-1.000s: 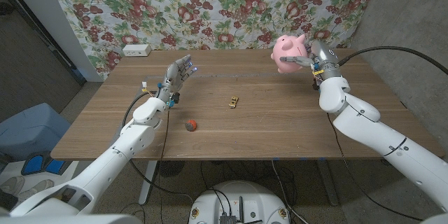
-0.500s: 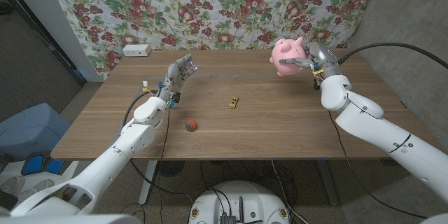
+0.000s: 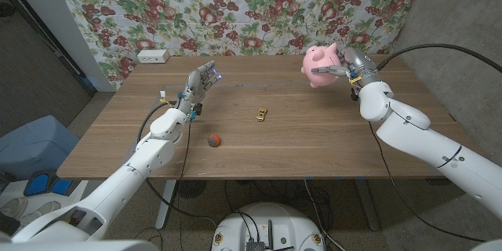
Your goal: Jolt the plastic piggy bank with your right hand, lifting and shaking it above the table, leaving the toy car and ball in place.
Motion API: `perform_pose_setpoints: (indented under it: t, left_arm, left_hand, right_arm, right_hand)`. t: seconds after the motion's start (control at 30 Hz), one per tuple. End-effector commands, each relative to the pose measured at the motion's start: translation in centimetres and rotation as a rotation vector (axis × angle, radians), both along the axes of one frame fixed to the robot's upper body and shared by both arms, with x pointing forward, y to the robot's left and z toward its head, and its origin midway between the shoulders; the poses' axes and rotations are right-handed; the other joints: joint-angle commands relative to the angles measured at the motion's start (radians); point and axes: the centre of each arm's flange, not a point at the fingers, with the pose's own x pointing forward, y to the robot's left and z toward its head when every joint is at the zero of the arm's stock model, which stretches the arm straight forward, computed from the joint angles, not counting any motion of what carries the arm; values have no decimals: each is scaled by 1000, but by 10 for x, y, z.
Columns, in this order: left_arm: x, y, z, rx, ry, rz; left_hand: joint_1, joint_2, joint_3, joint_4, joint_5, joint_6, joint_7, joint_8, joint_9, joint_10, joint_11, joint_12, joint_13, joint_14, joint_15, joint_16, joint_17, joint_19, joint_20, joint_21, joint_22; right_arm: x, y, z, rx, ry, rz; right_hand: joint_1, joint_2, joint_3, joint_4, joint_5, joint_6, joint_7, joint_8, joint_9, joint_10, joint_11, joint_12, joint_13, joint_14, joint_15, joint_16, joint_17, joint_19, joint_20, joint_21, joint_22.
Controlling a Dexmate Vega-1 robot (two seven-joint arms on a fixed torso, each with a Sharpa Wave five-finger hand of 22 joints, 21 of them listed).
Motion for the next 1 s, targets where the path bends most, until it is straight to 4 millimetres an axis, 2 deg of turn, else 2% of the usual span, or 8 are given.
perform_pose_setpoints:
  t: [0.03,1.0]
  left_arm:
    - [-1,0,-2,-3,0,-2]
    - [0,5,-5,-5,8,-2]
  left_hand:
    - [9,7,2,-1,0,7,1,1,5,2,5,1,5,-1,-20,-1,1,5,4,-4,4]
    - [9,7,1,-1,0,8,1,1,5,0,7,0,5,-2,-20,-1,1,5,5,-4,4]
  right_arm:
    - [-1,5,4,-53,60,-20]
    - [19,22,-3,-139,198,-55]
  right_hand:
    - [299,338,258,23,94,316,-124,4,192,284,-218,6,294,69,-190,-1,2,-3,-3,4,1]
    - [296,340,258,23,93,316,-122,1,193,288,-218,1,293,69,-190,1,2,-6,-2,4,1]
